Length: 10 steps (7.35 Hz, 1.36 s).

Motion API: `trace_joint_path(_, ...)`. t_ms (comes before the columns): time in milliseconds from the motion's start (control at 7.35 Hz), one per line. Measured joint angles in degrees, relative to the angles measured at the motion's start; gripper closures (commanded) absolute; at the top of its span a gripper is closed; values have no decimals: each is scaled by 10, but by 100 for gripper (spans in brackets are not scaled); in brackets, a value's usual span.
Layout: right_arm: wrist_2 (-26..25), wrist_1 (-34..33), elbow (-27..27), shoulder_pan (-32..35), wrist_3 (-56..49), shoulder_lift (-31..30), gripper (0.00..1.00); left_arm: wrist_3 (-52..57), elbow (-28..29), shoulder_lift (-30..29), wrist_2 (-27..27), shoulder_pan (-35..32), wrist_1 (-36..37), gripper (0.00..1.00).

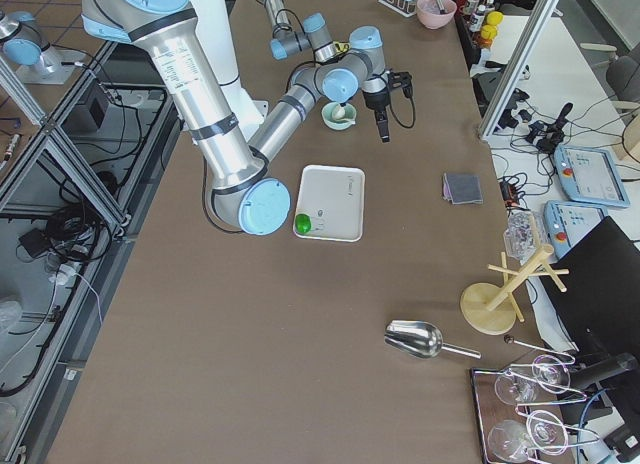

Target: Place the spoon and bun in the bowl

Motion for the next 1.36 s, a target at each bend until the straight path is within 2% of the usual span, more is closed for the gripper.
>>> trace_joint_path(136, -1, 0, -1, 0, -2, -5, 0, 2, -11, 3, -7, -7, 12, 2)
trace_joint_path(272, -3, 0, 0, 2, -8, -17, 0, 5, -23, 7, -39, -35, 47, 2)
trace_joint_path(544, -4, 0, 2, 24, -55, -50, 0, 76, -63, 24, -190, -156, 183, 2)
trace_joint_path(680, 14, -1, 3, 56, -111, -72, 0, 174, -93, 52, -258, -222, 259, 2)
trace_joint_path(817, 67, -1, -2, 108, -175, -99, 0, 289, -119, 84, -308, -287, 326, 2)
trace_joint_path(953, 143, -2, -14, 169, -256, -136, 0, 400, -134, 117, -351, -353, 377, 2)
trace_joint_path(1089, 197, -2, -25, 229, -364, -188, 0, 506, -137, 165, -383, -417, 405, 2)
trace_joint_path(1361, 233, -3, -66, 334, -553, -274, 0, 671, -91, 259, -403, -524, 415, 2)
